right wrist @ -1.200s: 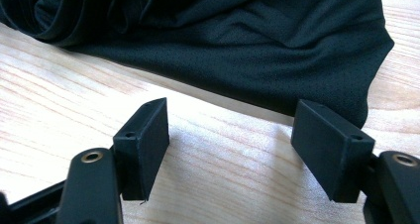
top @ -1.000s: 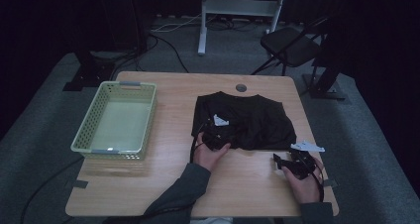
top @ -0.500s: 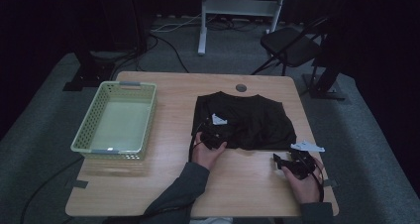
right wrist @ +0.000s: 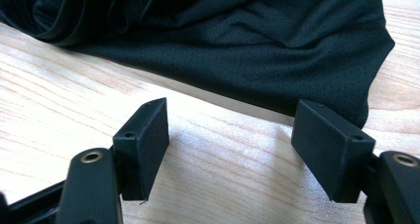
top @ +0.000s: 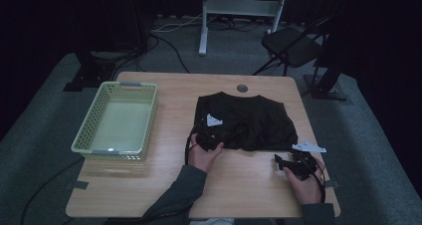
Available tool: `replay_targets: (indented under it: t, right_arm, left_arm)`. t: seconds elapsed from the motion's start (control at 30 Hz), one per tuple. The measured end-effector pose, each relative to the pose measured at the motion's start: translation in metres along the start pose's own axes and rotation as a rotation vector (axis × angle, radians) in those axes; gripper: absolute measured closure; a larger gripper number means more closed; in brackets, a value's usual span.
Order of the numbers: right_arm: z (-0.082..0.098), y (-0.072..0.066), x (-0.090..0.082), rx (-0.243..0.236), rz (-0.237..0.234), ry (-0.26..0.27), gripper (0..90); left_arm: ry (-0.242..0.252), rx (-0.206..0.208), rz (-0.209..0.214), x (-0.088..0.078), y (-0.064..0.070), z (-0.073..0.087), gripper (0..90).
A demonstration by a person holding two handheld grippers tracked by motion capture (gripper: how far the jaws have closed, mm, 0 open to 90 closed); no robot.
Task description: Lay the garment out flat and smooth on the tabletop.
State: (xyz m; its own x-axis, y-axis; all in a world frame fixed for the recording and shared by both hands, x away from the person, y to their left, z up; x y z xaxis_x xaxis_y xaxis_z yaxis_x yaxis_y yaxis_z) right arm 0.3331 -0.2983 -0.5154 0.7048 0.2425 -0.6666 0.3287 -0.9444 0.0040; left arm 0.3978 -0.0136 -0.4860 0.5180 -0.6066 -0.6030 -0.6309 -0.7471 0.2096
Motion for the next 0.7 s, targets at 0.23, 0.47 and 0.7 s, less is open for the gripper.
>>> replay_targets:
  t: [0.23, 0.47, 0.7]
  right_arm:
    - [0.0, 0.0, 0.0, 0.001, 0.0, 0.0, 29.7]
    - [0.0, 0.0, 0.0, -0.002, -0.002, -0.001, 29.7]
    - [0.0, 0.0, 0.0, -0.002, -0.003, -0.001, 29.6]
  left_arm:
    - [0.001, -0.008, 0.005, -0.009, 0.0, 0.003, 84.9]
    - [0.002, -0.005, 0.005, -0.014, 0.001, 0.007, 84.9]
    - [-0.001, -0.007, -0.006, -0.018, 0.0, 0.014, 84.9]
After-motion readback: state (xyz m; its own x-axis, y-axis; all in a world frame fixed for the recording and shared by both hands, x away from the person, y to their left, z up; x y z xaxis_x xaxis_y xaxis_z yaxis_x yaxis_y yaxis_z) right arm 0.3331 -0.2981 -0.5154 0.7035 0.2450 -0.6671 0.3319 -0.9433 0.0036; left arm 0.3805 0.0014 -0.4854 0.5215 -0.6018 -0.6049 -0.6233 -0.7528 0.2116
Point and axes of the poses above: each handheld gripper's, and its own axes: x roughly forward along the jaws, z roughly out of its underside, y roughly to its right, the point moved 4 cm from there along x, roughly forward along the jaws, and after that the axes turned 1 degree about z, right-handed, at the moved point
